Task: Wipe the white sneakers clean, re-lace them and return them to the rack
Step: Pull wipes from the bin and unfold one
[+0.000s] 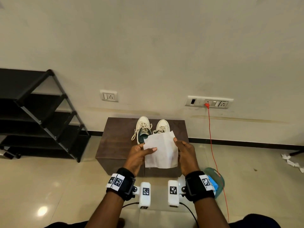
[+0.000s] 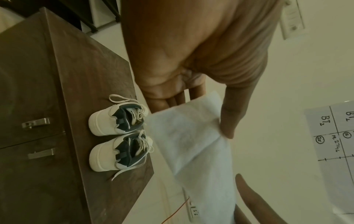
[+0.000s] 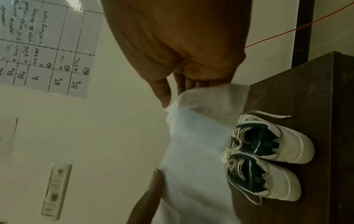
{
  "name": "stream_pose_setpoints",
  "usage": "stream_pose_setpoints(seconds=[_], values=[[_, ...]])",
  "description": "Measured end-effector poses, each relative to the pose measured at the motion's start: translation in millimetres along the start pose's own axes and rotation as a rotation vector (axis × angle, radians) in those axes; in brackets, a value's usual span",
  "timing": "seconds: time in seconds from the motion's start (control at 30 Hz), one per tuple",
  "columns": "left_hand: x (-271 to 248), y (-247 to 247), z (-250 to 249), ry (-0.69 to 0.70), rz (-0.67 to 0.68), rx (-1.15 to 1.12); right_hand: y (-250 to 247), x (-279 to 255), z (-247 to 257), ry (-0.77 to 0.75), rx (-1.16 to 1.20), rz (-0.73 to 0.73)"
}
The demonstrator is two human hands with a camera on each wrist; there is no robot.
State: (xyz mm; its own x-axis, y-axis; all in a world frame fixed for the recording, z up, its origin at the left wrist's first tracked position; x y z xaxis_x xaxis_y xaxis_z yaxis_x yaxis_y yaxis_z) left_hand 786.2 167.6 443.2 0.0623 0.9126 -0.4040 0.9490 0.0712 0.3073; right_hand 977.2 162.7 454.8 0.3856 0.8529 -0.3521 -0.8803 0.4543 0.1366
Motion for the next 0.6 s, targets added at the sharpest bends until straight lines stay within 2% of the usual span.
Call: stream_pose_setpoints(seconds=[0.13,0.37,0.53,0.6], values=[[0,2,-6,0.027,0.005,0.038,-11,-3,13,0.009,-0.102,0.117],[-3,1,-14,0.064,-0.026,0.045,-26,-4,24,-0.021,-0.104,0.13],[-1,4,-15,0.096,-0.088,0.033,-28,-7,30,-0.082,-0.149,0.221],[0,3,-15,0.13,-0.054,0.053,-29,-7,30,-0.108,-0.159,0.23]])
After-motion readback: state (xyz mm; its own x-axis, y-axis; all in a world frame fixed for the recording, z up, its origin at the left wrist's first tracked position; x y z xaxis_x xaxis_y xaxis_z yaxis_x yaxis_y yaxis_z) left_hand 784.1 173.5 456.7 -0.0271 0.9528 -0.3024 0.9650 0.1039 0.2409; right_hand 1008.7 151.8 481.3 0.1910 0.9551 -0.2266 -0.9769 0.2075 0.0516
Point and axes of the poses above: each hand's wrist, its own x-axis towards the middle knuckle, its own y-axis out of the palm, z = x × y, the point moved 1 cm from there along x, towards the middle knuckle, and after that the axes turned 7 degrees about -z, right-handed, at the moved point
